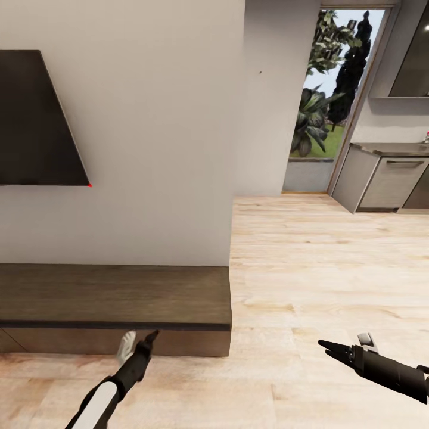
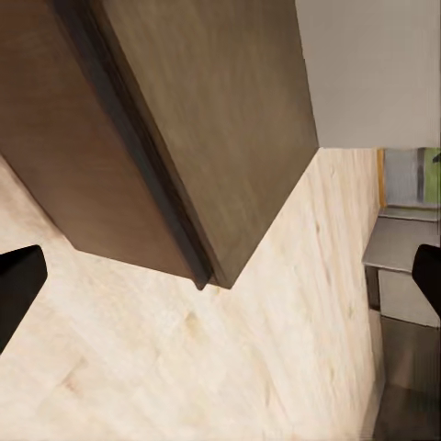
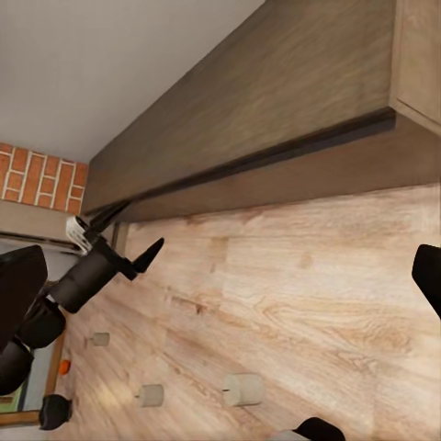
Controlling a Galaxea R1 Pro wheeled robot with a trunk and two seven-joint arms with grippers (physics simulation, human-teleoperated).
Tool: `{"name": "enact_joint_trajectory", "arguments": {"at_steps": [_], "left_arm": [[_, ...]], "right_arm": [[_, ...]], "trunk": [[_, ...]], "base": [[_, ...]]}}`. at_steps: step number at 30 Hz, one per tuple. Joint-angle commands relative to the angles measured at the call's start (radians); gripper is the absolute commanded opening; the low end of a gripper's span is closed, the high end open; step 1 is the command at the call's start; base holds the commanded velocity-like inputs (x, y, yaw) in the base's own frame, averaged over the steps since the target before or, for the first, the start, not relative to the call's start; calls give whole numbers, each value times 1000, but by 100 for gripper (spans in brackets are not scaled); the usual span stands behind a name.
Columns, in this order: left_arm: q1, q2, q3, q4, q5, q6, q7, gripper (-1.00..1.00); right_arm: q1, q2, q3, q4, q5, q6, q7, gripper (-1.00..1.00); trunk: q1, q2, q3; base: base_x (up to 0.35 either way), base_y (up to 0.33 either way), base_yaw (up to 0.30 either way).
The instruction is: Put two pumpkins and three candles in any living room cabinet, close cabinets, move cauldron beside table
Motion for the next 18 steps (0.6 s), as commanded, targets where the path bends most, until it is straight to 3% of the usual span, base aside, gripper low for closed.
{"name": "enact_joint_trajectory", "arguments": {"at_steps": [1,18], "left_arm": [[0,3,2,12,17,5,-19,100],[0,7,13,33,31,7,-46,100]], "right_arm": [[0,0,-1,0,-1,4,2,100],[0,4,12,-15,4,4,-5,100]], "trunk": [[0,0,-1],[0,0,-1]], "base": [[0,0,0],[66,0,0]]}}
